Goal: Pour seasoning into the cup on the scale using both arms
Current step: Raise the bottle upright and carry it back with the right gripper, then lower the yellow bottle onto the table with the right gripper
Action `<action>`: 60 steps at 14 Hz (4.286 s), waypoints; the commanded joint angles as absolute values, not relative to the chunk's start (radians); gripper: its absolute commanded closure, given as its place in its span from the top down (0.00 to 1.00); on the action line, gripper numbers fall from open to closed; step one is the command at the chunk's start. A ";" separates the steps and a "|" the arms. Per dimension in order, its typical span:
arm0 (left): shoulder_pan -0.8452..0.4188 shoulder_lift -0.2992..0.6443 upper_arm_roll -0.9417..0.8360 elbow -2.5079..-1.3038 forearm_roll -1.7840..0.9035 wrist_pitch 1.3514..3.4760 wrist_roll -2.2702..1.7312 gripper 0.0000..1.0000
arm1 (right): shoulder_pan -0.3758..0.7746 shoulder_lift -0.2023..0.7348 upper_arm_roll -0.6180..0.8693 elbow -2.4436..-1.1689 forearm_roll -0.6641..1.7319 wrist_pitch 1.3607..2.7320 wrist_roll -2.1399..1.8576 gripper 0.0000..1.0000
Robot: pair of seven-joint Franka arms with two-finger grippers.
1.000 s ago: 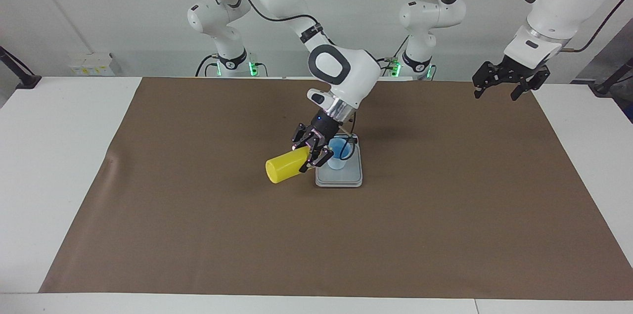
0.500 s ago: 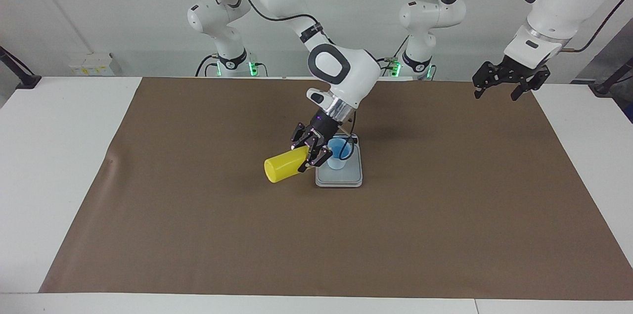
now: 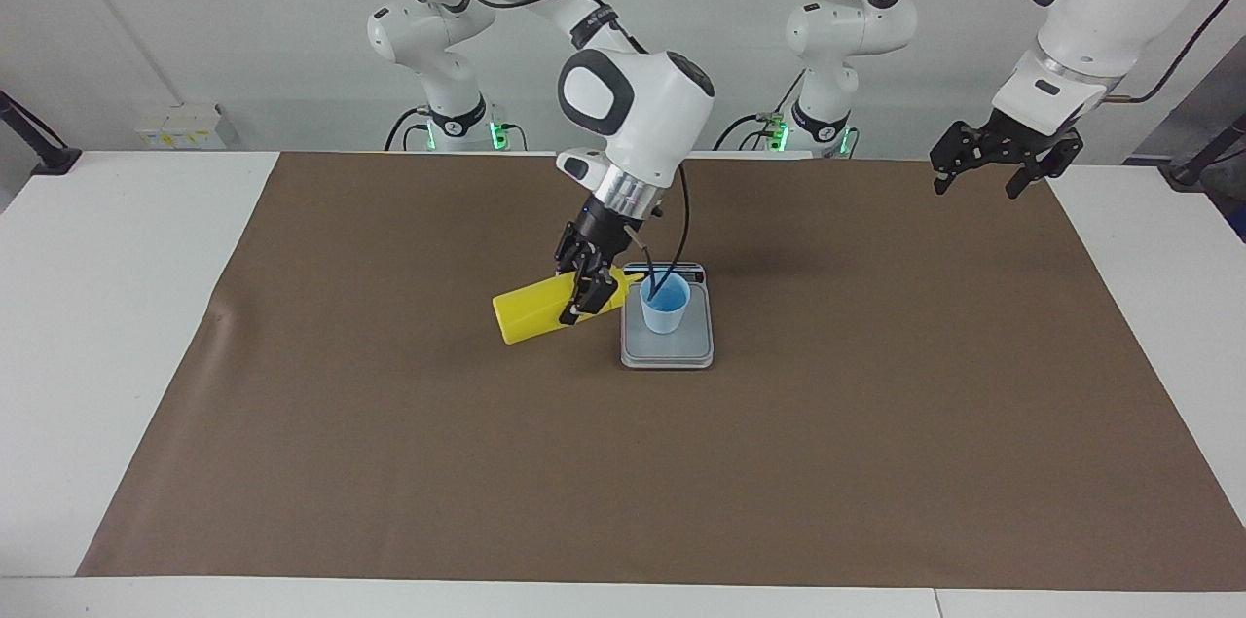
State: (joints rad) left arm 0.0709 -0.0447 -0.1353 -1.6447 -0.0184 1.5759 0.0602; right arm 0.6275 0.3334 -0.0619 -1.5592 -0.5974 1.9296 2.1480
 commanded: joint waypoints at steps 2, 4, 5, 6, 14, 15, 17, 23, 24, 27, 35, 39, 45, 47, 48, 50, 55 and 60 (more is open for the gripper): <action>0.067 -0.071 -0.135 -1.680 -0.003 1.600 0.066 1.00 | 0.520 0.241 -0.052 -1.583 -0.354 1.948 2.032 0.00; 0.067 -0.071 -0.135 -1.680 -0.003 1.600 0.066 1.00 | 0.465 0.192 -0.052 -1.598 -0.237 1.936 1.936 0.00; 0.069 -0.071 -0.135 -1.680 -0.005 1.600 0.069 1.00 | 0.416 0.166 -0.052 -1.614 -0.139 1.937 1.890 0.00; 0.069 -0.071 -0.137 -1.684 -0.005 1.604 0.069 1.00 | 0.364 0.149 -0.052 -1.618 -0.042 1.936 1.828 0.00; 0.064 -0.078 -0.135 -1.704 -0.005 1.628 0.072 1.00 | 0.149 0.107 -0.054 -1.675 0.313 1.879 1.458 0.00; 0.066 -0.080 -0.135 -1.704 -0.005 1.628 0.072 1.00 | 0.144 0.103 -0.054 -1.690 0.316 1.881 1.431 0.00; 0.066 -0.080 -0.137 -1.704 -0.005 1.628 0.071 1.00 | 0.089 0.104 -0.054 -1.710 0.397 1.867 1.326 0.00; 0.066 -0.080 -0.135 -1.703 -0.005 1.623 0.069 1.00 | -0.001 0.187 -0.057 -1.720 0.449 1.744 0.970 0.00; 0.066 -0.080 -0.137 -1.703 -0.005 1.620 0.069 1.00 | -0.026 0.198 -0.057 -1.720 0.449 1.730 0.910 0.00; 0.066 -0.080 -0.135 -1.703 -0.005 1.615 0.072 1.00 | -0.064 0.228 -0.058 -1.720 0.411 1.662 0.624 0.00; 0.080 -0.078 -0.135 -1.703 -0.005 1.626 0.069 1.00 | -0.187 0.372 -0.057 -1.519 0.289 1.376 0.341 0.00; 0.066 -0.080 -0.135 -1.703 -0.005 1.623 0.064 1.00 | -0.213 0.516 -0.045 -1.360 0.282 1.259 0.233 0.00; 0.067 -0.080 -0.135 -1.704 -0.005 1.624 0.066 1.00 | -0.178 0.534 -0.044 -1.406 0.288 1.210 0.241 0.00; 0.067 -0.080 -0.135 -1.703 -0.005 1.624 0.066 1.00 | -0.179 0.515 -0.044 -1.451 0.293 1.203 0.319 0.00; 0.067 -0.080 -0.135 -1.703 -0.005 1.624 0.066 1.00 | -0.183 0.500 -0.044 -1.488 0.302 1.213 0.336 0.00; 0.067 -0.080 -0.135 -1.704 -0.005 1.624 0.066 1.00 | -0.189 0.497 -0.044 -1.499 0.305 1.230 0.339 0.00; 0.067 -0.080 -0.135 -1.703 -0.005 1.623 0.066 1.00 | -0.193 0.456 -0.046 -1.608 0.302 1.328 0.334 0.24; 0.067 -0.080 -0.135 -1.703 -0.005 1.621 0.067 1.00 | -0.193 0.453 -0.048 -1.606 0.299 1.333 0.336 0.76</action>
